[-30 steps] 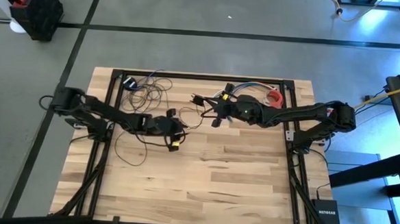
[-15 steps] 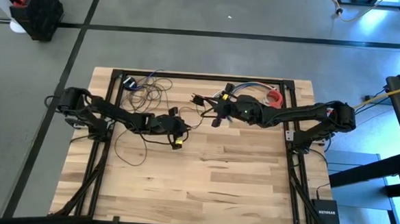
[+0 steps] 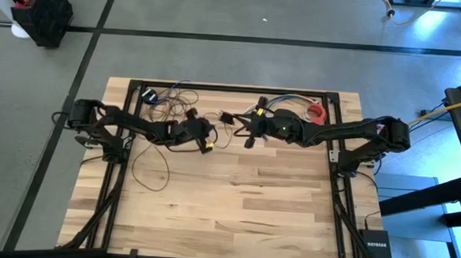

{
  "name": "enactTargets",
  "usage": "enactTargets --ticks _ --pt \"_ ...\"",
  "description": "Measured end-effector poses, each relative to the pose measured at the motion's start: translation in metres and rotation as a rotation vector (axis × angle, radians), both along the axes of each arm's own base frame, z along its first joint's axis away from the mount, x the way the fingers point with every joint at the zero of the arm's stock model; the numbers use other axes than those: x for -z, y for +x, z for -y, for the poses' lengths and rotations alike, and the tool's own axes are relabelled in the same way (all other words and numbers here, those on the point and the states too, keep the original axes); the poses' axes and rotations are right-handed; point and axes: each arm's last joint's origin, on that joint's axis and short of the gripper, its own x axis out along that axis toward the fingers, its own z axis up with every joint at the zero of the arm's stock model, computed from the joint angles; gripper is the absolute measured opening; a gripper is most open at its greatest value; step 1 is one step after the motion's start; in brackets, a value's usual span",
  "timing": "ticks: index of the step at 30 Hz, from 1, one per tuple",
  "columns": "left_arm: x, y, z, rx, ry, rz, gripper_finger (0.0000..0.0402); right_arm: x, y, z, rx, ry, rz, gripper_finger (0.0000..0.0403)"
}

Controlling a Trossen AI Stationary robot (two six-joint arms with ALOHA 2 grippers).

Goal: Coiling cords

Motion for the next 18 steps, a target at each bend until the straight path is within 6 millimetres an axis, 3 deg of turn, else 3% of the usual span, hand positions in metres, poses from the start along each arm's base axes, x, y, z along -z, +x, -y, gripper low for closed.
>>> enactTargets --ticks 8,12,18 --pt "0.003 -0.015 -0.019 -0.16 0.037 -0.117 0.0002 0.001 0.0 0.0 -0.008 0.009 -0.007 0.0007" --pt "-0.02 -0.022 -0.017 -0.152 0.062 -0.052 0.0005 0.003 -0.001 0.0 -0.006 -0.005 -0.041 0.0007" --pt "-0.072 -0.042 -0.007 -0.131 0.096 0.132 0.0004 0.006 -0.001 0.0 0.016 -0.007 -0.071 0.0007"
